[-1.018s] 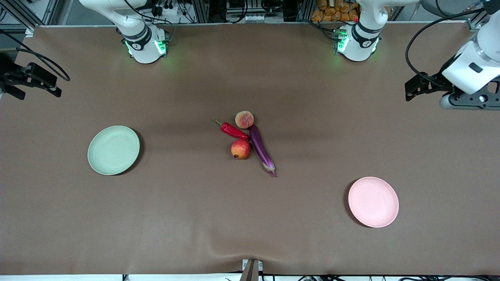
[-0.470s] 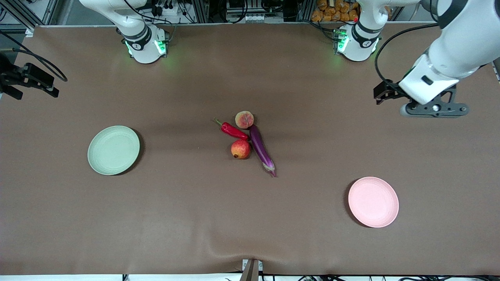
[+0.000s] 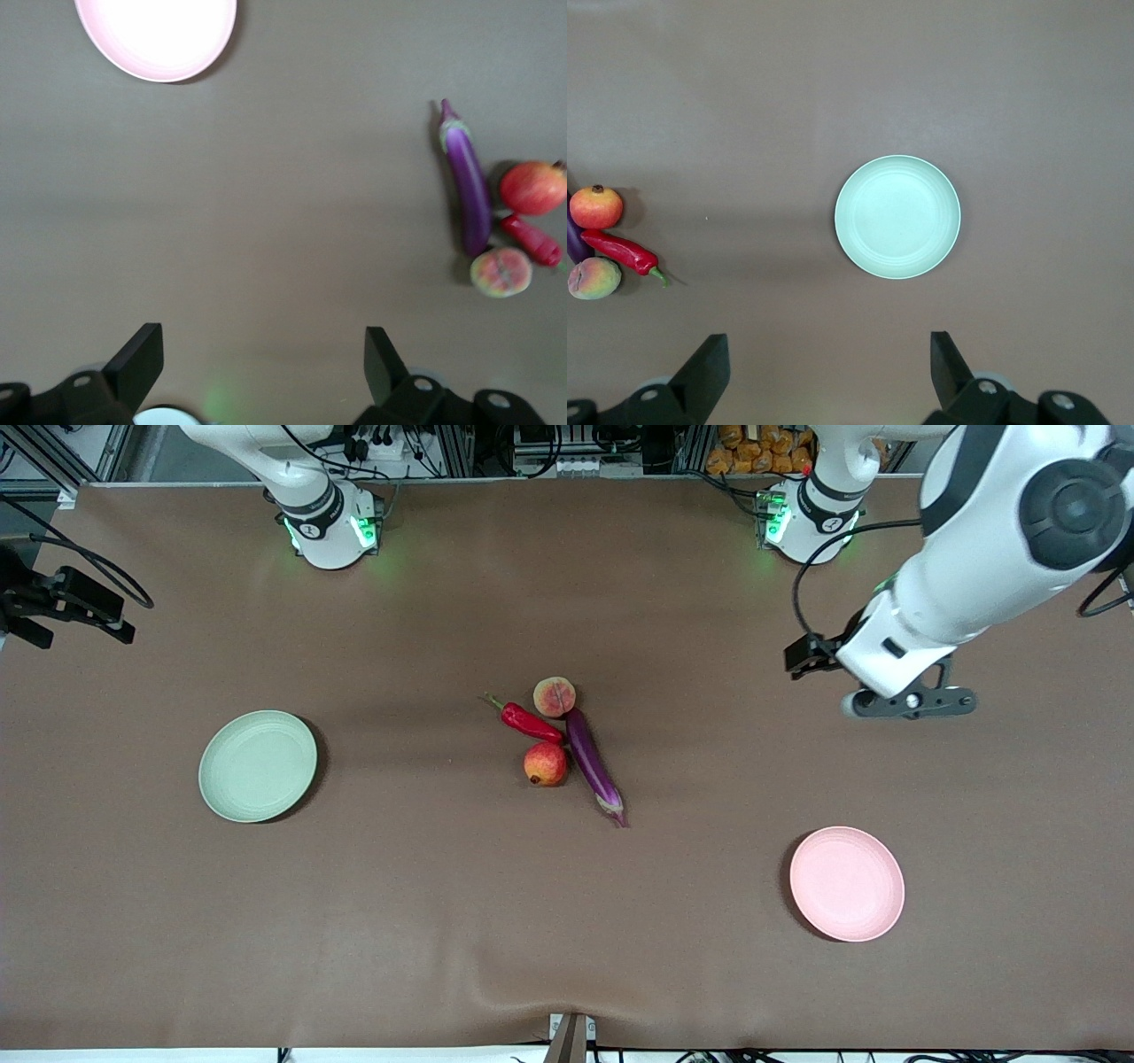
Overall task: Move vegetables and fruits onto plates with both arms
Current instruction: 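Reach the left gripper down to the purple eggplant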
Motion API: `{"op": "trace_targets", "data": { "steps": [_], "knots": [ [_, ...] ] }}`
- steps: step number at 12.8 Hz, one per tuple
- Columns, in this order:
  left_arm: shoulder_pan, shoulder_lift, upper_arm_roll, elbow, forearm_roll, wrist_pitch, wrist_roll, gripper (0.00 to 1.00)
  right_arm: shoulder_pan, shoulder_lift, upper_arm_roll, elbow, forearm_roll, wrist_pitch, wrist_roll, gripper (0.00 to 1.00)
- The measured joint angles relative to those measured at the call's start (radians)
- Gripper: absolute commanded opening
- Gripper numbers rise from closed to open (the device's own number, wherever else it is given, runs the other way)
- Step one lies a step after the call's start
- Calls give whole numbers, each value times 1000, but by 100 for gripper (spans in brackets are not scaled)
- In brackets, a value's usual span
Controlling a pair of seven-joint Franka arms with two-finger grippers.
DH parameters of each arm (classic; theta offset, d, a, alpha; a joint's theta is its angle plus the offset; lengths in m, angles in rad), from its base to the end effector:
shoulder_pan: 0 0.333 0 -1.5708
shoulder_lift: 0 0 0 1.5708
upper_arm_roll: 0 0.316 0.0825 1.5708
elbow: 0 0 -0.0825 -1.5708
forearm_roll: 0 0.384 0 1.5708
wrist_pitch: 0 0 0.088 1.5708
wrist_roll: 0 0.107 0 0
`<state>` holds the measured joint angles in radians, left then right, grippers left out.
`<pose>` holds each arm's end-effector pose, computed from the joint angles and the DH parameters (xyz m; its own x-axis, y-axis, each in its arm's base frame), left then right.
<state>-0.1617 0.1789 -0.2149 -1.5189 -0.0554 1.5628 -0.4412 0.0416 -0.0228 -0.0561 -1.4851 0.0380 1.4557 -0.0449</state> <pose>0.5602 -0.2170 0.5473 0.9853 0.0655 -0.1576 0.0708 -0.9971 0.0282 0.5354 -0.0038 0.6669 0.9994 0.0347 -0.0048 0.0345 -0.9986 -0.0393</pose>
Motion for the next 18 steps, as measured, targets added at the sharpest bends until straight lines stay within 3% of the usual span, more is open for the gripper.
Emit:
{"op": "trace_targets", "data": {
  "steps": [6, 11, 15, 18],
  "knots": [
    [-72, 227, -2, 129, -6, 121, -279, 100, -1, 0, -1, 0, 0, -1, 0, 100],
    [-223, 423, -5, 135, -7, 471, -607, 100, -1, 0, 0, -1, 0, -3, -1, 100],
    [-276, 533, 0, 139, -7, 632, -771, 100, -1, 0, 1, -1, 0, -11, -1, 100],
    [-318, 587, 15, 142, -5, 670, -821, 100, -1, 0, 1, -1, 0, -13, -1, 100]
  ]
}}
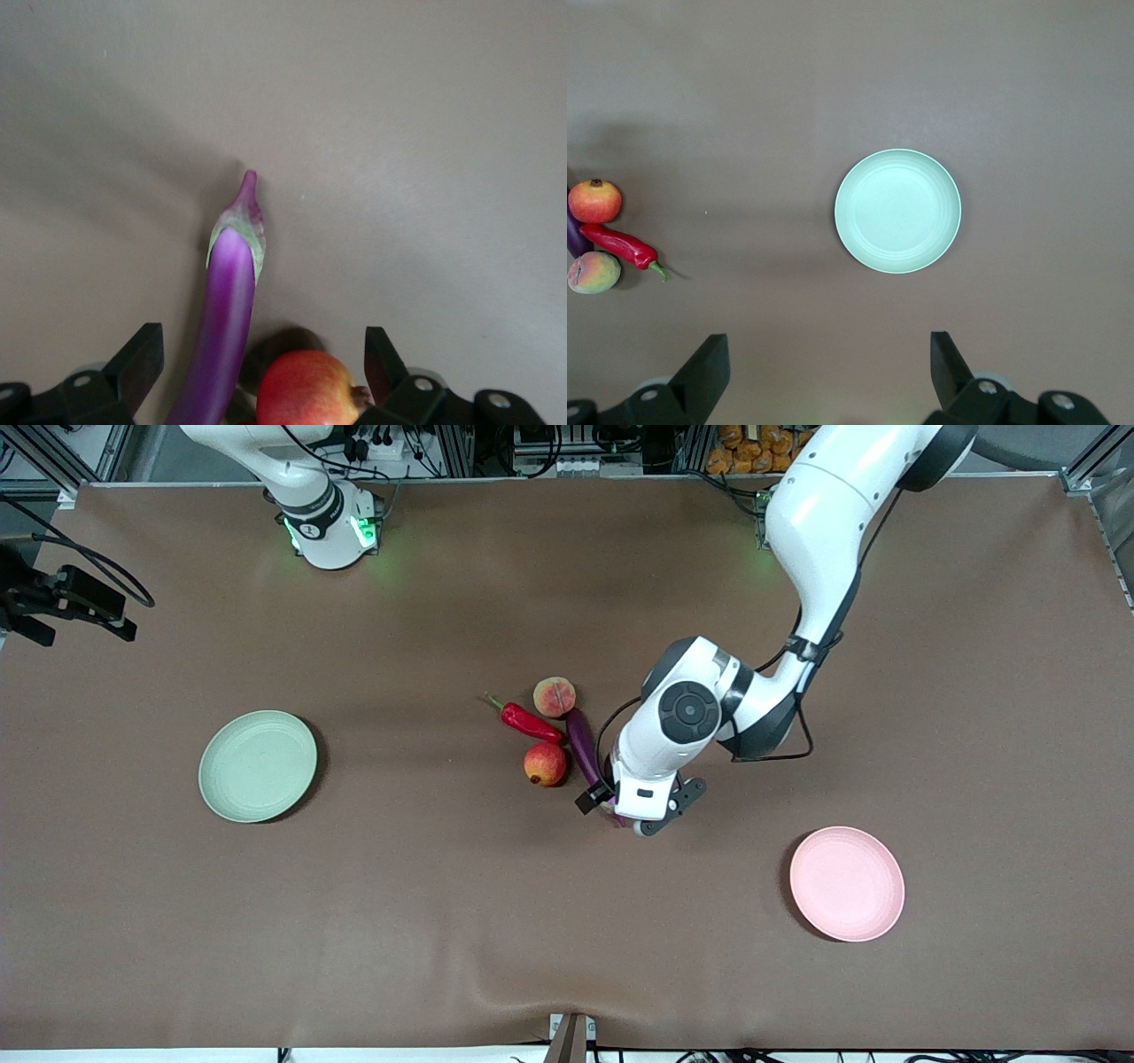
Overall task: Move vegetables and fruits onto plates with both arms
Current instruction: 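Reach the left gripper down to the purple eggplant, then grasp the eggplant with the left gripper and lift it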
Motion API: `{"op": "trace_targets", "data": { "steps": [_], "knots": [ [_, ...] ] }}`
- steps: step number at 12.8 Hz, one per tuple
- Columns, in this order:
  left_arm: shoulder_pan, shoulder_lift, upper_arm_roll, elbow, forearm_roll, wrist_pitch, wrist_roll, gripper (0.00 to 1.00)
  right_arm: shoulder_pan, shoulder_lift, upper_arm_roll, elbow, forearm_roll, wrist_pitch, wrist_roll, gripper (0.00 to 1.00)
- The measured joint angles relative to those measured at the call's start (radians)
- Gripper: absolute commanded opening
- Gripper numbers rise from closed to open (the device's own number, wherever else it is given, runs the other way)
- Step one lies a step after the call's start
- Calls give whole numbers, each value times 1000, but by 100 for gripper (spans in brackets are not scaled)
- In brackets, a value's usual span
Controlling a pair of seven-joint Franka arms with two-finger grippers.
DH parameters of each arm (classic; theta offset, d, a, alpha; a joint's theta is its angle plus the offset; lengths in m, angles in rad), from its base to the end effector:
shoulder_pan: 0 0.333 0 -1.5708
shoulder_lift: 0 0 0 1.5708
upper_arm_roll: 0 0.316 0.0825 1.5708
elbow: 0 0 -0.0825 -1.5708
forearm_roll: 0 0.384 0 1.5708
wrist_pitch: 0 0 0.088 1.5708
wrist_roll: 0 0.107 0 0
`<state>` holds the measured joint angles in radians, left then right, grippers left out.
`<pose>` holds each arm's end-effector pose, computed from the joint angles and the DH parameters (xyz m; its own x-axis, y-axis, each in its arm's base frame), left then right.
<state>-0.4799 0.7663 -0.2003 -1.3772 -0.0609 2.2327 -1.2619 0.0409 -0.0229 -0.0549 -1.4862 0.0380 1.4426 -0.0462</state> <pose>0.5973 -0.4435 0.2743 0.7763 0.6118 -0.1518 0.6298 -0.7631 0.1451 0.5339 -0.0034 0.6653 0.9991 0.0371 -0.0188 0.0363 -0.9985 -0.0399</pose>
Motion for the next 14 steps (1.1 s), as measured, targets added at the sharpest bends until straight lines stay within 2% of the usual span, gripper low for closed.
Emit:
{"op": "trace_targets", "data": {
  "steps": [9, 10, 11, 12, 14],
  "knots": [
    [-128, 122, 94, 4, 10, 64, -6, 100, 0, 0, -1, 0, -1, -5, 0, 100],
    [-128, 127, 95, 4, 33, 65, -6, 83, -1, 0, -2, 0, -2, -5, 0, 100],
    [-129, 132, 95, 4, 80, 65, -6, 24, -6, 1, -3, 0, -2, -5, 0, 100],
    [-134, 135, 95, 4, 123, 65, -15, 1, -15, 2, -4, 0, -2, -5, 0, 100],
    [-143, 136, 95, 5, 143, 66, -55, 0, -32, 4, -5, -1, -2, -5, 0, 100]
  ]
}}
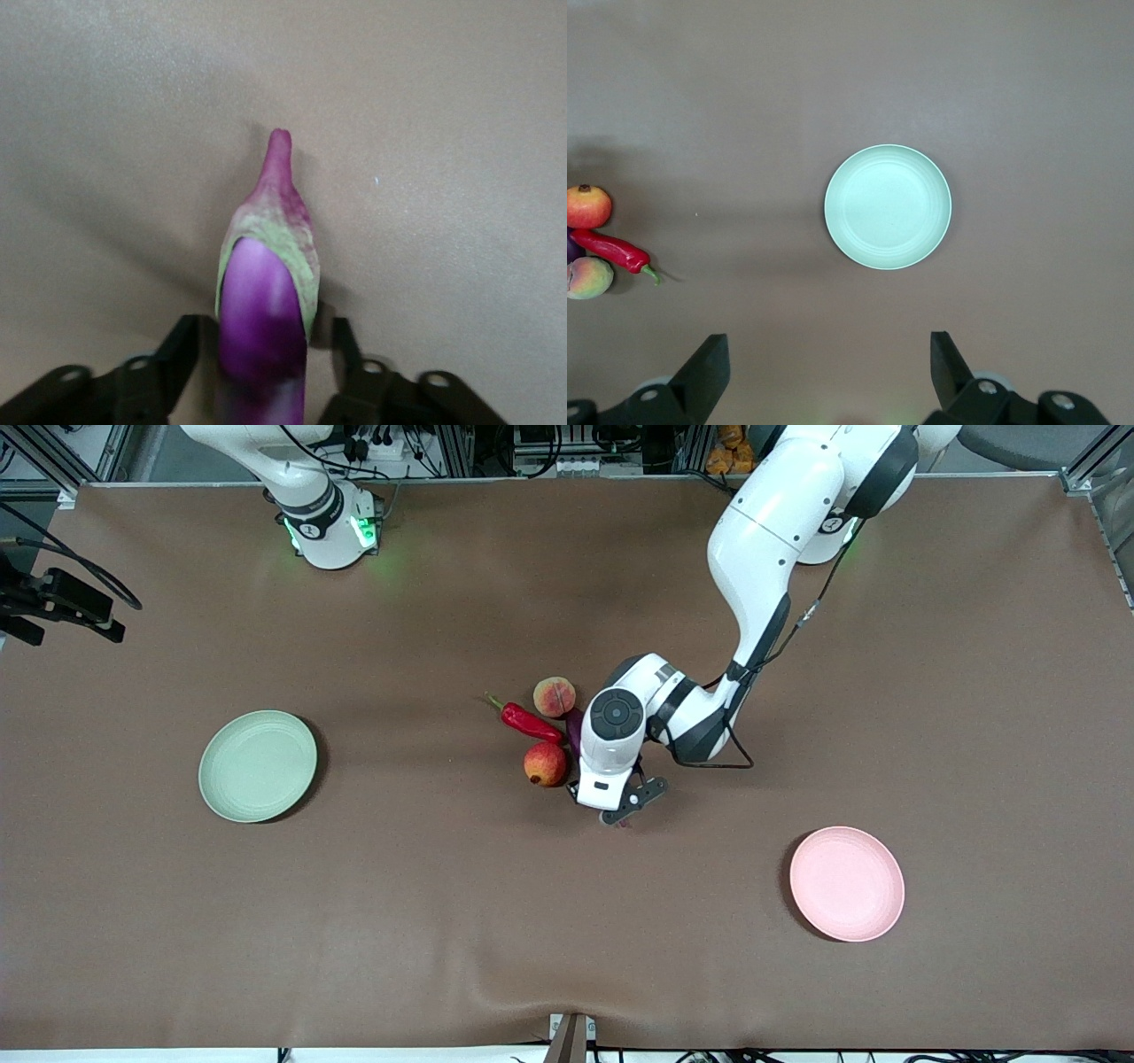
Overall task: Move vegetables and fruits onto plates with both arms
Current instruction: 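Grasp the eggplant with the left gripper and lift it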
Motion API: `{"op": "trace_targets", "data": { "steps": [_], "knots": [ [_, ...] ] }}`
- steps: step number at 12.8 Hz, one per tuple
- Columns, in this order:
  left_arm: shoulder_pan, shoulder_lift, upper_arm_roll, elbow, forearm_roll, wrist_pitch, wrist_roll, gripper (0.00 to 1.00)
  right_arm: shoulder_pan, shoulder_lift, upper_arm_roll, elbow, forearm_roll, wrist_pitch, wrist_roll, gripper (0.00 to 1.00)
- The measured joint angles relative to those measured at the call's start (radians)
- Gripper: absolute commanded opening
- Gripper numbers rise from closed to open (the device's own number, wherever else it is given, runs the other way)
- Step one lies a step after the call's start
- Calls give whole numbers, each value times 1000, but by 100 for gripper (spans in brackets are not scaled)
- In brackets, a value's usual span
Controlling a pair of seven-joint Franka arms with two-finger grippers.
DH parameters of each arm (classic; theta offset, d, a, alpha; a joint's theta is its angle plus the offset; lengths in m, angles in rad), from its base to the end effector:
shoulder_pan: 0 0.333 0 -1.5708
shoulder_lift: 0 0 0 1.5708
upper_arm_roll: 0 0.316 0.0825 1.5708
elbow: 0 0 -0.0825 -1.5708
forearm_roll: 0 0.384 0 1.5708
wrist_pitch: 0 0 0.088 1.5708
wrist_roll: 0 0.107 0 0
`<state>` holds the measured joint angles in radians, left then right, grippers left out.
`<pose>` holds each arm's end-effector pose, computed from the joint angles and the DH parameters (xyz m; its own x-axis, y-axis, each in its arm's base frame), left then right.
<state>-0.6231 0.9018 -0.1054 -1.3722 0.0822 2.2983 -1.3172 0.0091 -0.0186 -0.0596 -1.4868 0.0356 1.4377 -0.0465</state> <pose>0.5614 -0.4766 0.1765 0.8387 0.5444 -0.0116 0.5445 -0.8381 0.0337 0.5344 -0.0232 0.6623 0.9996 0.0008 -0.0287 -0.0003 -0.9993 -0.0379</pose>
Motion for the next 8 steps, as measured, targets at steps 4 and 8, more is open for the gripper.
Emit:
{"op": "trace_targets", "data": {
  "steps": [4, 8],
  "knots": [
    [3, -12, 8, 30, 12, 5, -23, 0, -8, 60, 0, -7, -1, -1, 0, 100],
    [65, -129, 19, 50, 26, -186, 121, 0, -20, 152, 0, -7, 1, 7, 1, 100]
  ]
}}
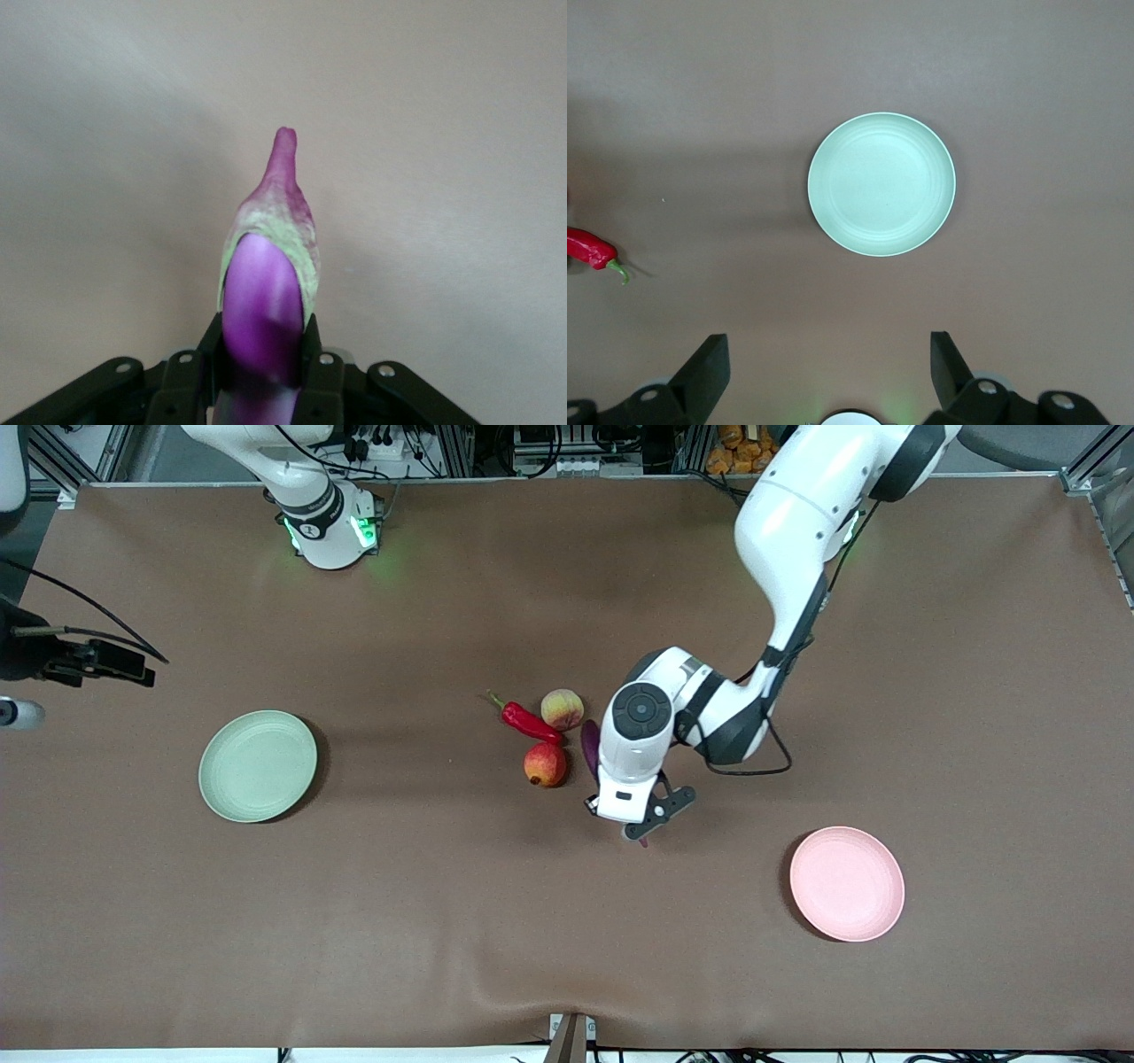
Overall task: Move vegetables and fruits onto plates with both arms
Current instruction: 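Grasp the eggplant with the left gripper and lift it, then carry the eggplant to the pink plate while the right gripper grasps the pomegranate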
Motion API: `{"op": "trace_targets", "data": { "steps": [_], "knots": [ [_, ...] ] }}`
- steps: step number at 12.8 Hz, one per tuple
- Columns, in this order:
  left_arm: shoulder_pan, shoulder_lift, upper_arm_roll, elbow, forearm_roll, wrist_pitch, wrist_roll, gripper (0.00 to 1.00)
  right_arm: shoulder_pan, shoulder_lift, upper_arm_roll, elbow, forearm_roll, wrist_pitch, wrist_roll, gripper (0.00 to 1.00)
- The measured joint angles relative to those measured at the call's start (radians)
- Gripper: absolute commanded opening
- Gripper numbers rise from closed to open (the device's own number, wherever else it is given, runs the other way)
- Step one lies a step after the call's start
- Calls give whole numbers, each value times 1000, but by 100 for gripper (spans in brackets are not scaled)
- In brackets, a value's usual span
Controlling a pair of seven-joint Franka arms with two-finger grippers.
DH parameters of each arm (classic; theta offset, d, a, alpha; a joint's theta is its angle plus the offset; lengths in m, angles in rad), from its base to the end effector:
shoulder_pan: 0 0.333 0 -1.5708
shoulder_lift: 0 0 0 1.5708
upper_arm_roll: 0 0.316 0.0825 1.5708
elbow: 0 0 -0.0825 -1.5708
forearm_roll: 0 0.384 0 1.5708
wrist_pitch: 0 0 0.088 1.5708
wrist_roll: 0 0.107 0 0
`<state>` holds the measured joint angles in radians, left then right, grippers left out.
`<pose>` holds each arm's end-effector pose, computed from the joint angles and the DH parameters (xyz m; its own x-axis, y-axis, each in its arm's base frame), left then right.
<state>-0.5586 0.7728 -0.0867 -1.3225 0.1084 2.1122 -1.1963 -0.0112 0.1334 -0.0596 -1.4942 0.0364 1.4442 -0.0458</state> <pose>0.6057 -0.4311 0.2767 0.8665 0.4976 0.0383 0.4978 -0.8673 0.0059 0.5778 -0.0345 0.5747 0.9833 -0.0202 -0.1806 -0.0272 -0.9990 -0.0367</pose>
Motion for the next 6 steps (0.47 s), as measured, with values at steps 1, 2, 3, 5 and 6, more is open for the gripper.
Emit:
{"op": "trace_targets", "data": {
  "steps": [1, 2, 3, 5, 6],
  "knots": [
    [14, -37, 3, 1, 2, -60, 50, 0, 3, 9, 3, 0, 3, 5, 17, 100],
    [31, -72, 6, 2, 4, -108, 97, 0, 13, 16, 10, 0, 13, 10, 81, 100],
    [50, -107, 7, 2, 4, -159, 146, 0, 38, 23, 14, 0, 34, 13, 192, 100],
    [87, -173, 7, 2, 4, -277, 265, 0, 111, 48, 21, 0, 92, 45, 429, 100],
    [97, -199, 9, 2, 5, -329, 318, 0, 139, 65, 23, -1, 130, 77, 508, 100]
  ]
}}
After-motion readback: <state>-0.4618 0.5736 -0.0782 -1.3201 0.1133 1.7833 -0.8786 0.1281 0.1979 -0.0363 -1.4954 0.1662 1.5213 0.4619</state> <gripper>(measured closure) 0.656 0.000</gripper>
